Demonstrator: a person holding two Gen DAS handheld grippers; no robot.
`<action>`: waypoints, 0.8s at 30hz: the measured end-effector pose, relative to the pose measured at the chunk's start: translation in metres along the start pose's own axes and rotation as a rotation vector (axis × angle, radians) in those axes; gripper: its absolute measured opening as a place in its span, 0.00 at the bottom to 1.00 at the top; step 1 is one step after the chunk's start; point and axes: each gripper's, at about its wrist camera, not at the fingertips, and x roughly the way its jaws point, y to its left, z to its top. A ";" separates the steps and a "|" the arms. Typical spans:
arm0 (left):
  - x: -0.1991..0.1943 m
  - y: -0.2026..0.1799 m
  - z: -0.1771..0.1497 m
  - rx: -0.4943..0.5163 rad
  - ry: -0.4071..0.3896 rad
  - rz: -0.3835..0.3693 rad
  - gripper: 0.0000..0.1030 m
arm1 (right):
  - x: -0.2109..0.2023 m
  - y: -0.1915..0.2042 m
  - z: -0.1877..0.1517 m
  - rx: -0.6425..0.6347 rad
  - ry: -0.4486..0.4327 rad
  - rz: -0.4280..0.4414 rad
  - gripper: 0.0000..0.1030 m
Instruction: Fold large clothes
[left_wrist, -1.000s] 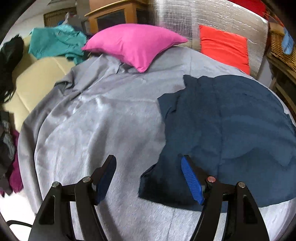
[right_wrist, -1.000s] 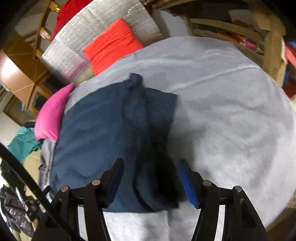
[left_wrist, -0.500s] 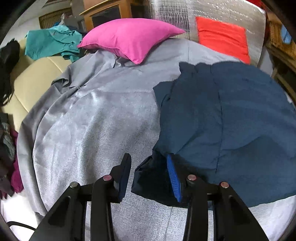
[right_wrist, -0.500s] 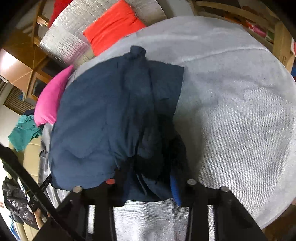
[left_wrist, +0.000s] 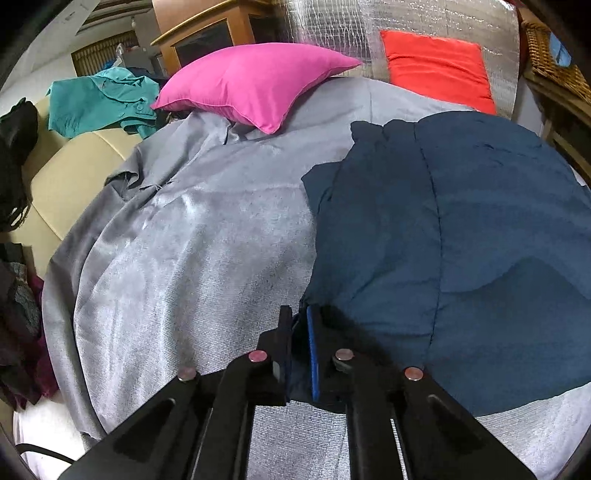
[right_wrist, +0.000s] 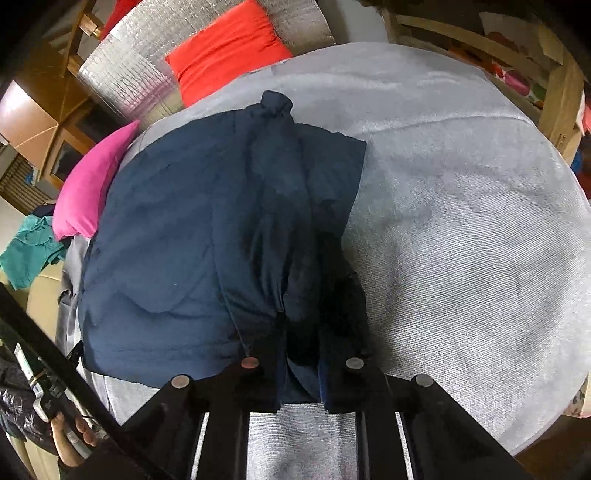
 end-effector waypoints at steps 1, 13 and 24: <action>-0.001 0.001 0.000 -0.003 -0.004 0.000 0.07 | -0.001 0.001 0.000 -0.005 -0.004 -0.004 0.14; -0.004 0.003 0.000 -0.020 0.018 -0.012 0.07 | 0.001 0.000 0.001 -0.010 -0.005 0.001 0.14; -0.001 0.003 -0.004 -0.015 0.028 -0.002 0.11 | -0.001 0.003 -0.004 -0.027 -0.009 -0.013 0.19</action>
